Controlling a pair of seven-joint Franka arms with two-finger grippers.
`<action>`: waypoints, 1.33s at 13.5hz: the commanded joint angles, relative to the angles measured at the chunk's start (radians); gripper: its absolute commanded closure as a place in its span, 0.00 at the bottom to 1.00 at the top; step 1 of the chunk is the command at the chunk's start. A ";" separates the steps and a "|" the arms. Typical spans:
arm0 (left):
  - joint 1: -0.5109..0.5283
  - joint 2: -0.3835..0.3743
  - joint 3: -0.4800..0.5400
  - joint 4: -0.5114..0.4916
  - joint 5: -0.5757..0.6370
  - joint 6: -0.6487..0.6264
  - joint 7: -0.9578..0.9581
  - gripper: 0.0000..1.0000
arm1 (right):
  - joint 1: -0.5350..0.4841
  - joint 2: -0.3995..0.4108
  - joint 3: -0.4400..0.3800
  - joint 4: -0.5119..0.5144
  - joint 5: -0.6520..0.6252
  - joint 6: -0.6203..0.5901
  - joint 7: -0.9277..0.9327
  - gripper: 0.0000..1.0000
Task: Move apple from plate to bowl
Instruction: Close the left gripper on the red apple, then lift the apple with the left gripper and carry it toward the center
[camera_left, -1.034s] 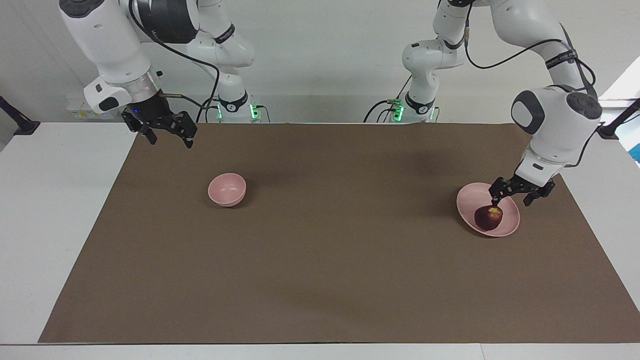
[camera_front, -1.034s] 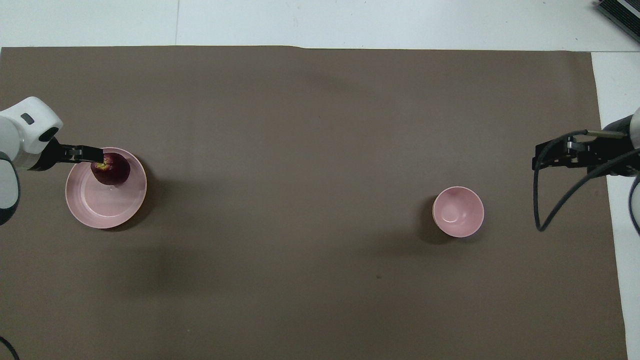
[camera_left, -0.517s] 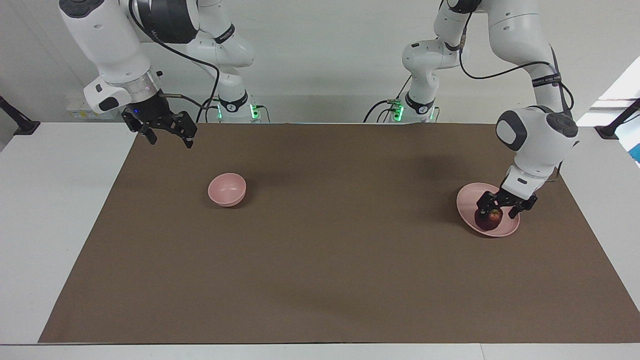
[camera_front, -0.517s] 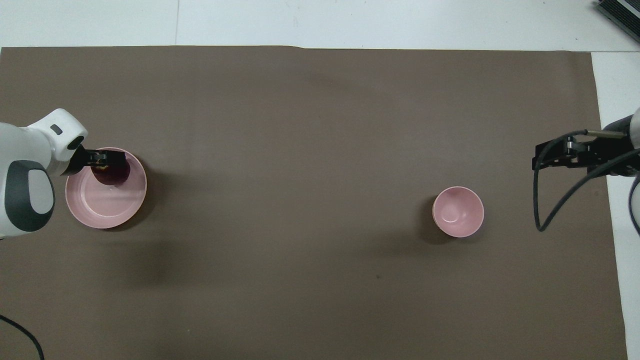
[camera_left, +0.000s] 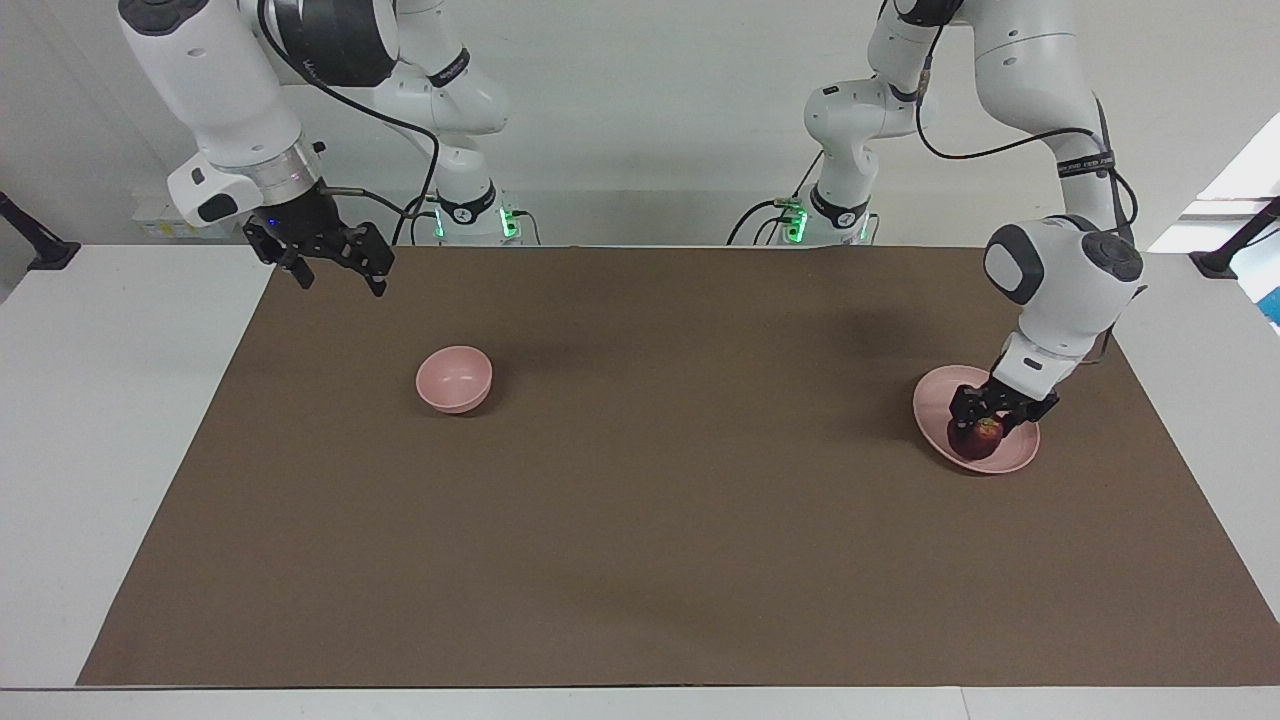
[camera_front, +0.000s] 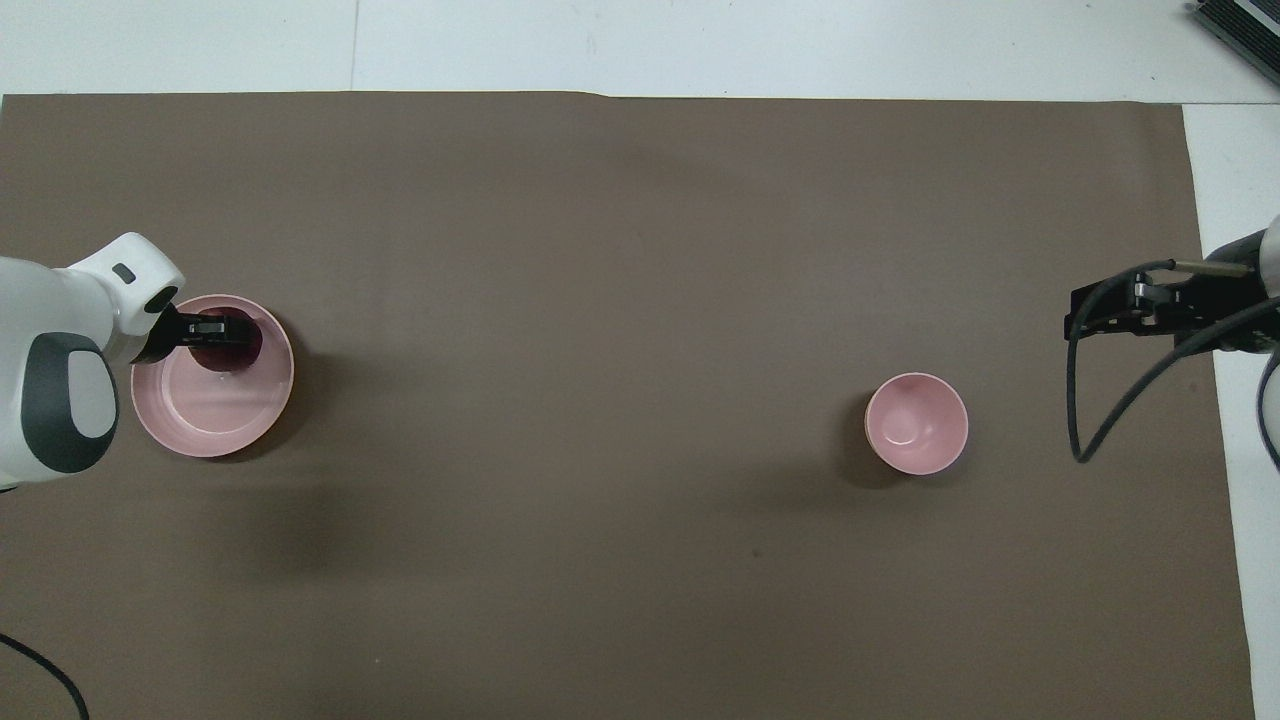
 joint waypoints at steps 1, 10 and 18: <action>-0.007 -0.019 0.012 -0.026 -0.008 0.028 0.023 1.00 | -0.012 -0.005 0.004 0.000 0.016 -0.005 -0.011 0.00; -0.018 -0.131 -0.054 0.129 -0.251 -0.207 0.027 1.00 | -0.012 -0.005 0.004 0.000 0.016 -0.005 -0.011 0.00; -0.039 -0.166 -0.267 0.114 -0.610 -0.148 -0.184 1.00 | -0.012 -0.005 0.004 0.000 0.015 -0.005 -0.011 0.00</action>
